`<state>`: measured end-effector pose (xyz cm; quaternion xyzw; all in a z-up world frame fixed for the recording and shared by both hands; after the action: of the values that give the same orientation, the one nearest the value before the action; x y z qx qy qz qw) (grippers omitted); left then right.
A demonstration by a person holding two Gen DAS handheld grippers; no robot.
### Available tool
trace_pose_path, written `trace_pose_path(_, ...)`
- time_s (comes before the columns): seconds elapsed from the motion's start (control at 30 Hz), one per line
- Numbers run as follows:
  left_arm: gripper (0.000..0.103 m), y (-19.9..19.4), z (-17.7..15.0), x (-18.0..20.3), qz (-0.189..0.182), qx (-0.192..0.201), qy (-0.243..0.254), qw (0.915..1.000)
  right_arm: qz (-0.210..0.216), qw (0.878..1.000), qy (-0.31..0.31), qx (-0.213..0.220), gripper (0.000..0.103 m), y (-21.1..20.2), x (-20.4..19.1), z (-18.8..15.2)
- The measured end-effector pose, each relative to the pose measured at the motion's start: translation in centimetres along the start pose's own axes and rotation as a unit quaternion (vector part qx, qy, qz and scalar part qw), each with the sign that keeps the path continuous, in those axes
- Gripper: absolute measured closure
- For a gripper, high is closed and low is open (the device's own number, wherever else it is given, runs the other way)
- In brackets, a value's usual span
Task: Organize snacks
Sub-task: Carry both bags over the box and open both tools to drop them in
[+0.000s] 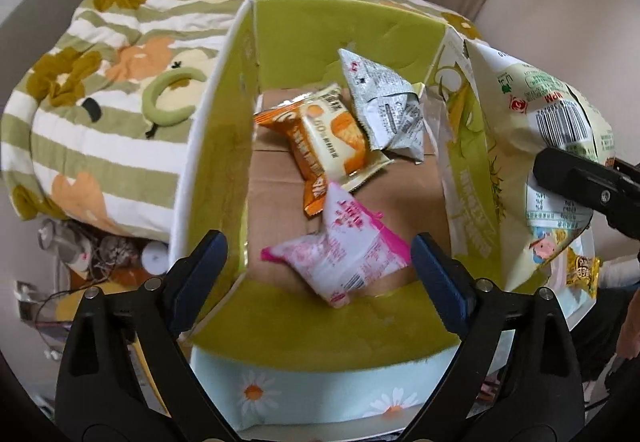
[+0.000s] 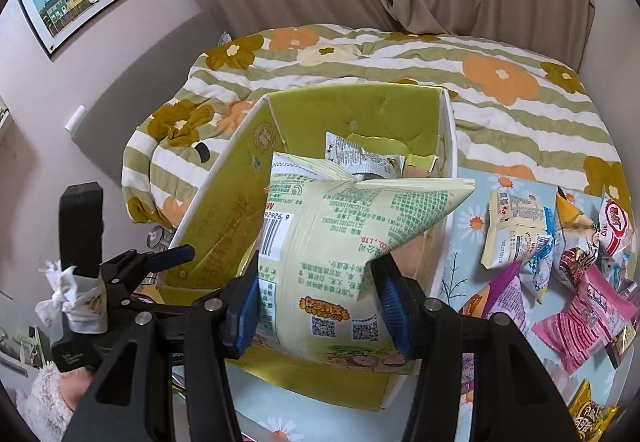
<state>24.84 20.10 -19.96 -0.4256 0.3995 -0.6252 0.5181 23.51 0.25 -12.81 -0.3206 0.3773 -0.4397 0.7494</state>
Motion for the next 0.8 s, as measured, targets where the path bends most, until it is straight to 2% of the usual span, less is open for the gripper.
trace_pose_path(0.13, 0.011, -1.8, -0.7, 0.3, -0.003, 0.012, -0.009, 0.9999, 0.01, 1.0, -0.007, 0.004, 0.054, -0.6, -0.2, 0.3)
trace_pose_path(0.33, 0.011, -3.3, -1.1, 0.7, 0.015, 0.025, -0.019, 0.9994, 0.017, 1.0, -0.024, 0.002, 0.054, -0.9, -0.5, 1.4)
trace_pose_path(0.6, 0.011, -3.7, -1.4, 1.1, 0.027, 0.041, -0.031, 0.9983, -0.004, 0.999, -0.046, -0.023, 0.054, 1.4, 0.2, 2.7)
trace_pose_path(0.8, 0.011, -3.2, -1.4, 0.8, 0.029, 0.038, -0.041, 0.998, -0.006, 0.998, -0.043, -0.049, 0.054, 3.9, 0.5, 2.8)
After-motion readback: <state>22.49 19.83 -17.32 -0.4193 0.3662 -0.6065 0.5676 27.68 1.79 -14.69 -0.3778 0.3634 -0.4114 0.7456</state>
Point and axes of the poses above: each gripper's, at about its wrist camera, not at the fingertips, and y roughly the way its jaws point, x to its right, z to its top, the point moved 4 cm from there along y, roughly the way its jaws point, and after that the axes turned 10 degrees about -x, right-handed, at the moved point
